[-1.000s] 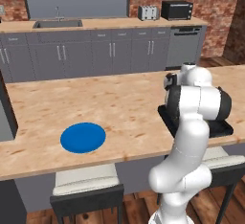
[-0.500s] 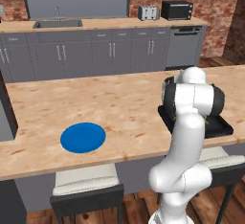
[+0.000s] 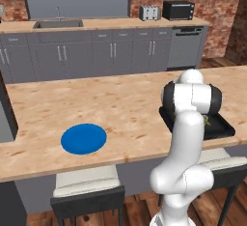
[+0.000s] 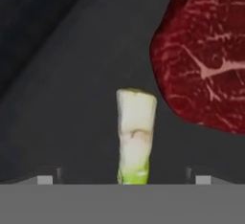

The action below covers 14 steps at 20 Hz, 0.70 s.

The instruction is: Create a steak meal by picking up the steak and asparagus from the tray and placing them on the plate. Leave the mushroom on the tray.

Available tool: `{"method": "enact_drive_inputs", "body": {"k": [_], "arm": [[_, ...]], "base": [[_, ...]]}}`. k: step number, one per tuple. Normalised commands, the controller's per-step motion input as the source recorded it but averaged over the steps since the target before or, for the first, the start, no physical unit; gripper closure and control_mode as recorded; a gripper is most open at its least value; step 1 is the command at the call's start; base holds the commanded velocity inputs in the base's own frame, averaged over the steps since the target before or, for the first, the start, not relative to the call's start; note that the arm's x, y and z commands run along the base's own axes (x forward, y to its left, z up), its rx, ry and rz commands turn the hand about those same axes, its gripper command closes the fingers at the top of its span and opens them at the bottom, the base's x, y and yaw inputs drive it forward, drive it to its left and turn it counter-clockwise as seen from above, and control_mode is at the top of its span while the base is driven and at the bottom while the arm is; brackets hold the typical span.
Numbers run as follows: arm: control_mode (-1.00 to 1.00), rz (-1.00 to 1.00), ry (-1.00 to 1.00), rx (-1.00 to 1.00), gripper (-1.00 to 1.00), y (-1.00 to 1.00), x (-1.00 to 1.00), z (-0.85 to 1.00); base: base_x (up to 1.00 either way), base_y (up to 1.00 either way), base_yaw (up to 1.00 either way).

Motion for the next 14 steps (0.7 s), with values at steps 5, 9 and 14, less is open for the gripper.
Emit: {"method": "enact_drive_inputs", "body": {"k": [5,9,14], "arm": [[-1.00,0.00,-0.03,0.00,-1.00,0.03,0.17,-0.32],[-1.00,-0.01,-0.04,0.00,1.00,0.09,0.14,-0.27],[-1.00,-0.01,0.00,0.00,1.00,0.09,0.05,0.00]], "base": [[0.00,0.00,0.00],[0.00,0.00,0.00],[0.00,0.00,0.00]]}}
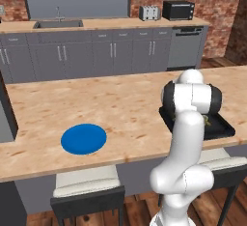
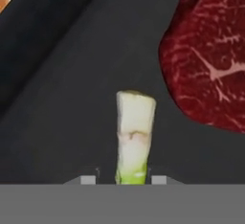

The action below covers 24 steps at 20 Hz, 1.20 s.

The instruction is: Create a steak meal by picking up the steak and asparagus from the tray and placing them on the plate. Leave the mushroom on the tray.

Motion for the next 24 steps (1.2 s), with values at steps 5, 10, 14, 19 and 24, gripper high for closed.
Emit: {"method": "enact_drive_inputs", "body": {"k": [5,10,14,19,24], "arm": [[-1.00,0.00,-0.01,0.00,1.00,0.11,-0.09,0.13],[-1.00,0.03,-0.12,0.00,1.00,0.03,-0.56,0.89],[-1.00,0.14,-0.13,-0.01,1.00,0.45,-0.60,0.93],[-1.00,0.21,-0.08,-0.06,1.00,0.94,-0.52,0.56],[-1.00,0.23,-0.07,-0.09,1.00,1.00,-0.54,0.30]], "base": [[0.00,0.00,0.00],[0.00,0.00,0.00],[0.00,0.00,0.00],[0.00,0.00,0.00],[0.00,0.00,0.00]]}}
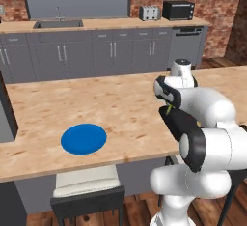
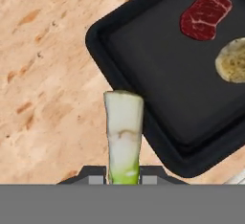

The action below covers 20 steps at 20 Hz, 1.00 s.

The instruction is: Create a steak meal by picking up the steak and asparagus from the tray and placing them on the plate. Leave the mushroom on the tray.

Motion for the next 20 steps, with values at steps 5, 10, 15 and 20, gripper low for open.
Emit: {"method": "enact_drive_inputs", "body": {"k": [5,10,15,20], "arm": [[-1.00,0.22,-0.05,-0.10,1.00,1.00,-0.50,0.19],[-1.00,0.23,0.00,-0.03,1.00,1.00,-0.34,0.19],[-1.00,0.22,0.03,0.00,1.00,1.00,-0.06,0.13],[-1.00,0.21,0.09,0.00,1.00,1.00,0.00,0.01]], "base": [[0.00,0.00,0.00],[0.00,0.00,0.00],[0.00,0.00,0.00],[0.00,0.00,0.00]]}}
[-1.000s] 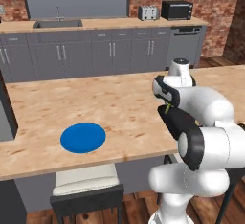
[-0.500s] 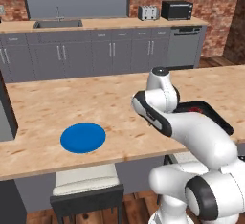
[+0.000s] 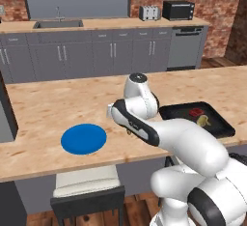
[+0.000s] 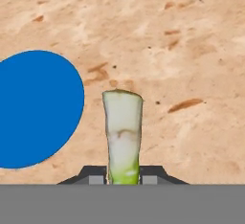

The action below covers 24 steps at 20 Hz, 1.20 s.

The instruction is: Create a steak meal by picking up the steak and asparagus from the tray and placing them on the plate. Leave the mushroom on the tray.

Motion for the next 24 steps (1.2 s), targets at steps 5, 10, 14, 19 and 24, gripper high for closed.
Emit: {"method": "enact_drive_inputs", "body": {"k": [5,10,14,19,24], "arm": [[-1.00,0.21,0.08,0.00,1.00,1.00,0.00,-0.01],[-1.00,0.18,0.01,-0.05,1.00,1.00,0.00,-0.17],[-1.00,0.08,0.00,-0.10,1.00,0.84,0.12,-0.51],[-1.00,0.00,0.00,-0.06,1.00,0.49,0.28,-0.45],[-1.00,0.00,0.00,-0.02,1.00,0.37,0.47,-0.17]], "base": [[0.00,0.00,0.00],[0.00,0.00,0.00],[0.00,0.00,0.00],[0.00,0.00,0.00],[0.00,0.00,0.00]]}}
